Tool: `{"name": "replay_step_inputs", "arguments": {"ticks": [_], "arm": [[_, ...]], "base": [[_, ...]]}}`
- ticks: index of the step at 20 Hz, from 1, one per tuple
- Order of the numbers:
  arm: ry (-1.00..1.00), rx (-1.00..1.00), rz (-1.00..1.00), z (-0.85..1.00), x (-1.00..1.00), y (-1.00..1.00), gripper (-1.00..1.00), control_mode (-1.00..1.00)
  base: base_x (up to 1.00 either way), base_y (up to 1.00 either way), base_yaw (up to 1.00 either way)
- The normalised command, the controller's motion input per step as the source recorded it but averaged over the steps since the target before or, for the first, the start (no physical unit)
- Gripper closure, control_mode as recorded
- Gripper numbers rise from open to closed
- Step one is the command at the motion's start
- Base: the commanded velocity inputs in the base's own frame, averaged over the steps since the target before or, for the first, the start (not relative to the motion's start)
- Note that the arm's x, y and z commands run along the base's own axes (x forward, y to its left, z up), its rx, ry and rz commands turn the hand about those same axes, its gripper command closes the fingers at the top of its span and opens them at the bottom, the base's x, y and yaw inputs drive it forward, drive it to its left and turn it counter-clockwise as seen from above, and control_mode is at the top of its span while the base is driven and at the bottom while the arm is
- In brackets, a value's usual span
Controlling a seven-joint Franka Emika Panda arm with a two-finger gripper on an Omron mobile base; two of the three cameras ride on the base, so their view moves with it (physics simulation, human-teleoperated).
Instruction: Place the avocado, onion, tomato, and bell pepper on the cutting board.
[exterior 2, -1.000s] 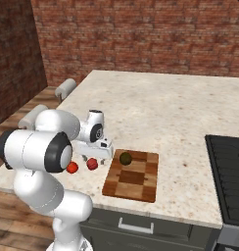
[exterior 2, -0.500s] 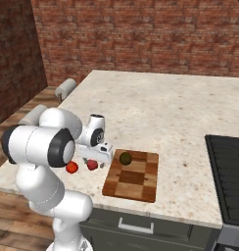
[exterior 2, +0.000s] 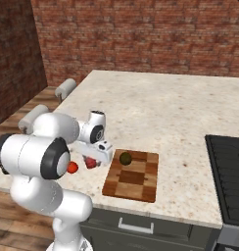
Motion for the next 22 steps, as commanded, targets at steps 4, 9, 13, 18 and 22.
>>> {"name": "replay_step_inputs", "arguments": {"ticks": [4, 9, 13, 18, 22], "arm": [[-0.07, 0.0, -0.15, 0.52, -0.27, -0.12, 1.0, -1.0], [0.0, 0.0, -0.19, 0.64, -0.22, -0.37, 1.0, -1.0], [0.0, 0.0, -0.19, 0.49, -0.16, -0.61, 1.0, -1.0], [0.0, 0.0, -0.17, 0.28, -0.12, -0.65, 1.0, -1.0], [0.02, 0.0, -0.15, 0.05, -0.02, -0.44, 1.0, -1.0]], "base": [[0.0, 0.0, 0.0], [0.0, 0.0, 0.0], [0.0, 0.0, 0.0], [0.0, 0.0, 0.0], [0.0, 0.0, 0.0]]}}
